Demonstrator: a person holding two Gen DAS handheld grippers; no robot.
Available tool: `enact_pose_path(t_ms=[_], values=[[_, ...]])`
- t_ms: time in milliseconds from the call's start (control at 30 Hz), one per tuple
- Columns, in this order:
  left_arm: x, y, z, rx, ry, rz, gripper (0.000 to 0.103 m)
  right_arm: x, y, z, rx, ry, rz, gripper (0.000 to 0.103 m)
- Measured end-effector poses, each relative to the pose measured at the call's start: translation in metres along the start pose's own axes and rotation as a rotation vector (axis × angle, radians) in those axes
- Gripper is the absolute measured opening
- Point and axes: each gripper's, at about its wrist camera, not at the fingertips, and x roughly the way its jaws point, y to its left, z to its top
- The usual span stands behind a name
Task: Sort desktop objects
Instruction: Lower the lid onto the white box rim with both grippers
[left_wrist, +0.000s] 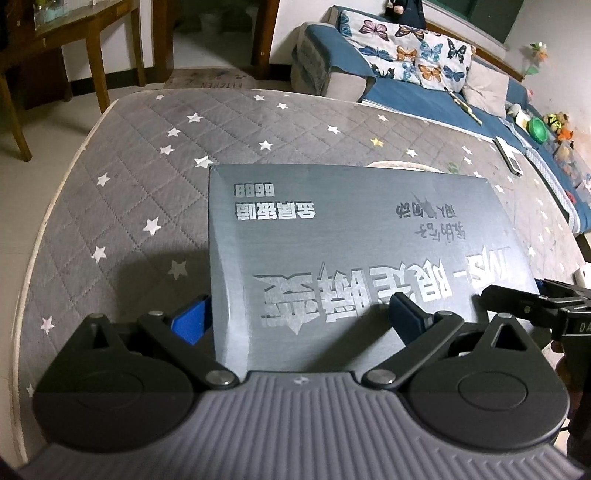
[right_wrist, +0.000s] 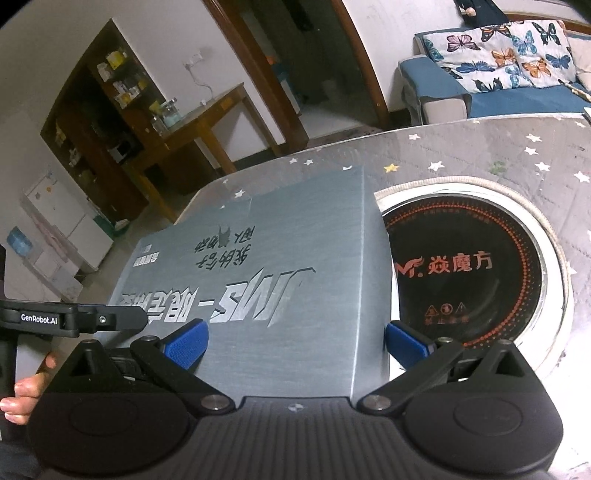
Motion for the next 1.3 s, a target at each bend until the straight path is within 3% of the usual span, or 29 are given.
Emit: enact_pose_path(t_ms=[600,1300], values=[[0.024,0.013,-0.002,-0.043,0.037,-0.004,0.1,0.012,-0.009,-0.002,0.035,0.032,-0.002,0.103],[0.03,0.014,-0.015,-0.04,0.028,-0.009,0.1,0.017,-0.015,-0.016,0.039,0.033,0.001,0.103]])
